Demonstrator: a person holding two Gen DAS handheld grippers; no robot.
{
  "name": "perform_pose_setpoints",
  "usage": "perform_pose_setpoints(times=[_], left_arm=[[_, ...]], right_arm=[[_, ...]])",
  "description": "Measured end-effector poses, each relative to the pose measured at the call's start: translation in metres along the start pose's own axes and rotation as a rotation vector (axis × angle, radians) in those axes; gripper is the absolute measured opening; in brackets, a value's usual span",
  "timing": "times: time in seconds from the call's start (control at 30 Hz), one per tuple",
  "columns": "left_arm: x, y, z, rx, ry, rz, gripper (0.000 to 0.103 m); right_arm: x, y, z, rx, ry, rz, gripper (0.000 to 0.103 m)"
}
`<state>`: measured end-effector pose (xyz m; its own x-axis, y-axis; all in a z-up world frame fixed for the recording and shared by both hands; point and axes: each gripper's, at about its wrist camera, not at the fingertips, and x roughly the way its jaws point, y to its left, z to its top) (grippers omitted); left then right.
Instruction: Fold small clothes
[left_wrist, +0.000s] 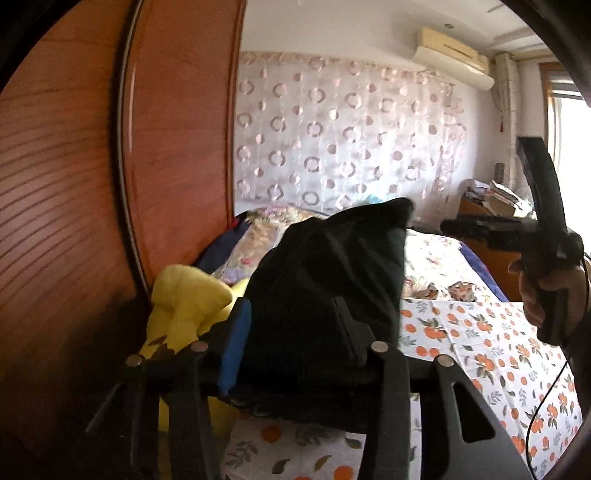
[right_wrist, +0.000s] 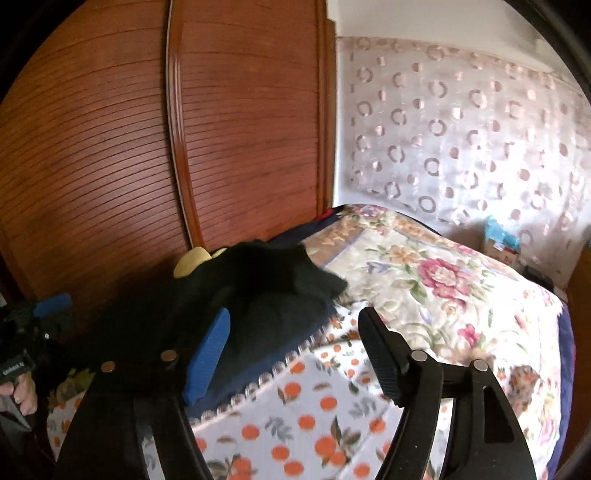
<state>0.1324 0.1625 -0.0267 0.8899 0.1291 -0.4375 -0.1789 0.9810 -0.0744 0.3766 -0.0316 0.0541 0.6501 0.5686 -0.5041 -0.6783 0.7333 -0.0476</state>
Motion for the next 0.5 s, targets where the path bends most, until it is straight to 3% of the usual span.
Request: perform_pose_setpoints(times=[0.03, 0.1, 0.3, 0.5], left_arm=[[-0.002, -0.004, 0.0, 0.008, -0.003, -0.01, 0.055], [-0.008, -0.012, 0.001, 0.018, -0.017, -0.033, 0.077], [-0.02, -0.041, 0.001, 0.066, -0.023, -0.085, 0.086], [-0.025, -0.072, -0.007, 0.099, -0.005, -0.149, 0.086]], right_arm=[[-0.011, 0.006, -0.014, 0.008, -0.007, -0.009, 0.075], [-0.018, 0.016, -0.027, 0.024, -0.015, -0.027, 0.076], [-0.075, 0.045, -0.067, 0.063, -0.041, -0.088, 0.078], [-0.148, 0.079, -0.104, 0.112, -0.067, -0.155, 0.078]])
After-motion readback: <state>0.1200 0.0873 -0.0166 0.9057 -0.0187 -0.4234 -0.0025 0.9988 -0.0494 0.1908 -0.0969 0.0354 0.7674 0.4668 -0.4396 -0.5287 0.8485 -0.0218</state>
